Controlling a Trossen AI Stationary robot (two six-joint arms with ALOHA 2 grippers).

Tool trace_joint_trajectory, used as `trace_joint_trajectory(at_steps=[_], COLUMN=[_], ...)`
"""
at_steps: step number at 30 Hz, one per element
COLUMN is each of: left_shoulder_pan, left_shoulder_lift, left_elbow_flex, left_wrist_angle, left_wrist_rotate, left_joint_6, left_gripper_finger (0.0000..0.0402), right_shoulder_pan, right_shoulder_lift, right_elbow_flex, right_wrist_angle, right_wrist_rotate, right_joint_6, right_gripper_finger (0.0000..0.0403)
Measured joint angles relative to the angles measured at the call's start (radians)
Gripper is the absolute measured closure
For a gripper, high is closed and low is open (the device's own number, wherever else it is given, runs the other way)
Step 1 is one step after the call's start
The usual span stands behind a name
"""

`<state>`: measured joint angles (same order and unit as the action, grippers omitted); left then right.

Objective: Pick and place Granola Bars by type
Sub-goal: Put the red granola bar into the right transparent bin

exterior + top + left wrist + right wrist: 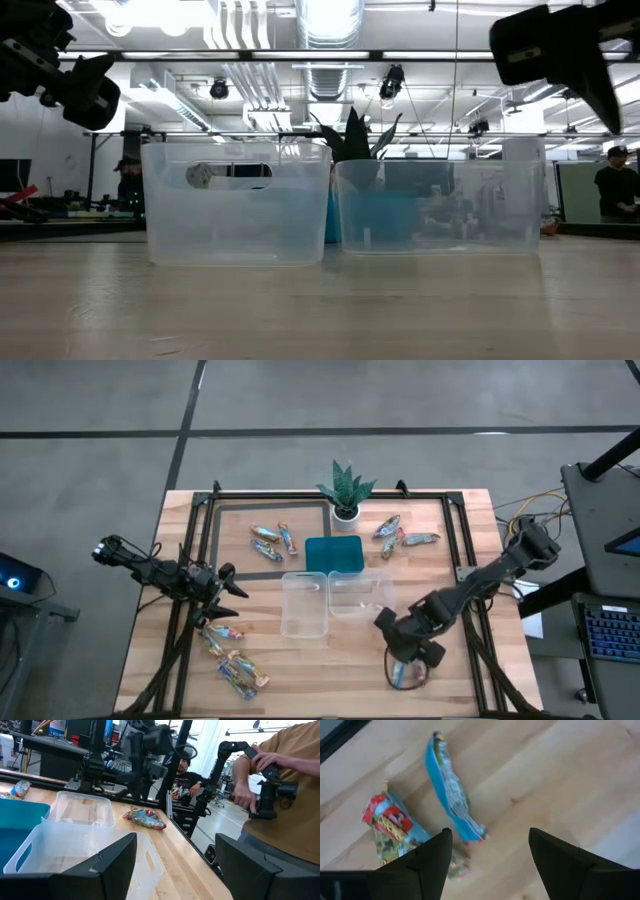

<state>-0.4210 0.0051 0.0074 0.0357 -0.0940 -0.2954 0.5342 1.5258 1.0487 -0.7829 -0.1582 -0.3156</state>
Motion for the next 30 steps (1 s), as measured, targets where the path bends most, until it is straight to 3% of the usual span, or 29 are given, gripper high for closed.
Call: trace_joint_trajectory(at_steps=[30], left_shoulder_pan=[0.0], left_shoulder_lift=[0.013], left_elbow_flex=[0.0], left_wrist_angle=[-0.002], left_wrist_rotate=[0.0], left_joint_6=[0.0], left_gripper_finger=[0.0152], right_shoulder_pan=[0.062], right_shoulder_lift=[0.16], right_elbow_flex=[-0.148], right_wrist_angle=[0.269], right_wrist_rotate=[-0.06], right_joint_6=[-0.006], right_gripper_finger=[0.0154])
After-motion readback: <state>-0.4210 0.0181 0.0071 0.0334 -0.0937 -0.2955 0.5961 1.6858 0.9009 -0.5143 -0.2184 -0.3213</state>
